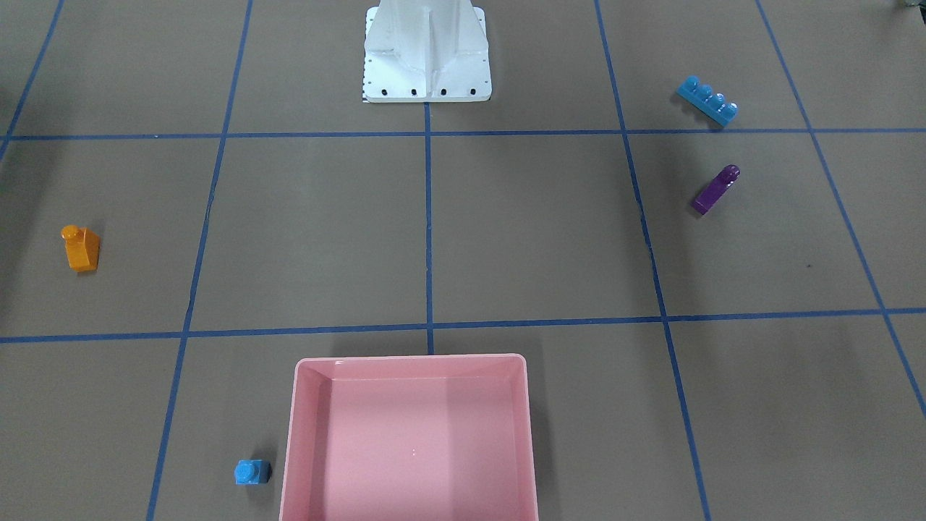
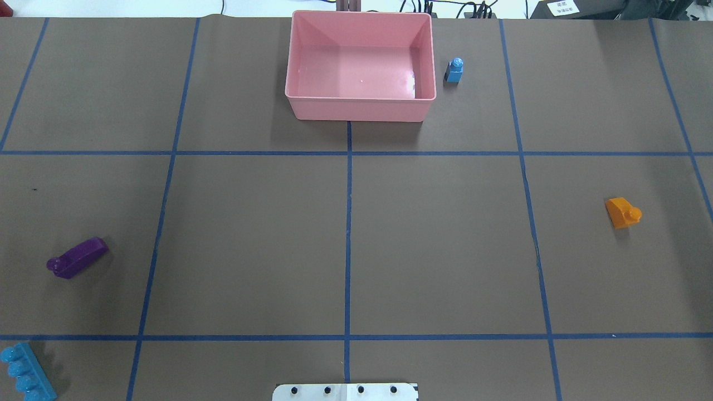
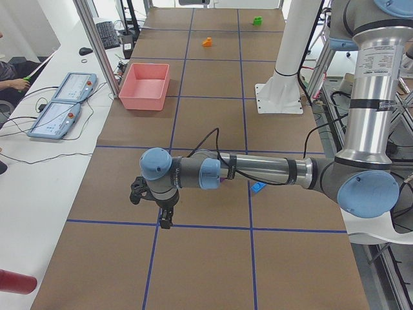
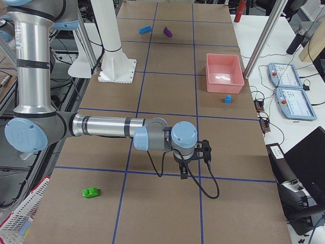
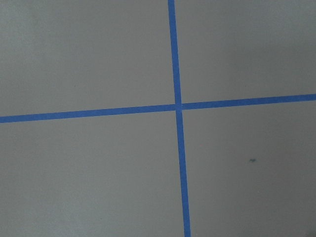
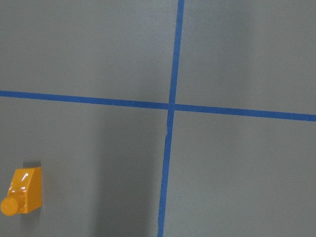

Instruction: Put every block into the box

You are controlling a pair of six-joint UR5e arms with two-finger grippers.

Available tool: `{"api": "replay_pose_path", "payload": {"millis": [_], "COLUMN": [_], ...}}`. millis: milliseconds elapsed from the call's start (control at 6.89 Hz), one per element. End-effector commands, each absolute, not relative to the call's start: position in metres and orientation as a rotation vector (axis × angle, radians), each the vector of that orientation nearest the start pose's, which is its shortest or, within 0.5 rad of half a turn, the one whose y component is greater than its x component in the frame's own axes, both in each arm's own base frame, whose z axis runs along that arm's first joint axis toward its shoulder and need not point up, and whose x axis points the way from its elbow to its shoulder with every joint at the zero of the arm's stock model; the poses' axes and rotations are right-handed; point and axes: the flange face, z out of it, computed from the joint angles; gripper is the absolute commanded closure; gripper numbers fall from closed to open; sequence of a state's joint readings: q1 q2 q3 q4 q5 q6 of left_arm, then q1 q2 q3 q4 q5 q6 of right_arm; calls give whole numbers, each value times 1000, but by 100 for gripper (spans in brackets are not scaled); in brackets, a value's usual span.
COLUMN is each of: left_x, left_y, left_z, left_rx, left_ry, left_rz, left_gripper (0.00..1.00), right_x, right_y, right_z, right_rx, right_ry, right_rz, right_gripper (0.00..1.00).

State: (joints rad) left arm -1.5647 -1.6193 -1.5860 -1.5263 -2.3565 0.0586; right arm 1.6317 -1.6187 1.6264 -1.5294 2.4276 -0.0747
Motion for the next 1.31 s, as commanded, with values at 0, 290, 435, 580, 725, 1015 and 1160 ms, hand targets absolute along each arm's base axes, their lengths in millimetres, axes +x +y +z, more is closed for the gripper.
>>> {"api": "replay_pose_path", "payload": {"millis": [0,290,435,580,725,1015,1160], "left_x": [-60,-60,-59,-55,-38,-35,-31], "left_y": [-514,-518,-521,-521,-523,-528,-529], "left_z": [630,613,593,572,568,556,555], "left_rx": [40,71,107,144,146,243,257], "left_ry": [786,782,781,784,788,794,794], "left_rz": [70,78,92,117,149,196,211], "left_gripper": [0,0,0,0,0,0,0], "right_x": [87,87,83,81,57,-31,-78], "right_y": [-469,-477,-487,-488,-498,-531,-534], "right_z": [645,625,616,608,576,525,508], "right_rx": [105,148,161,173,210,100,140], "right_ry": [-851,-847,-844,-852,-851,-868,-846], "right_rz": [-33,-57,-72,-78,-149,-39,-61], "right_gripper": [0,0,0,0,0,0,0]}}
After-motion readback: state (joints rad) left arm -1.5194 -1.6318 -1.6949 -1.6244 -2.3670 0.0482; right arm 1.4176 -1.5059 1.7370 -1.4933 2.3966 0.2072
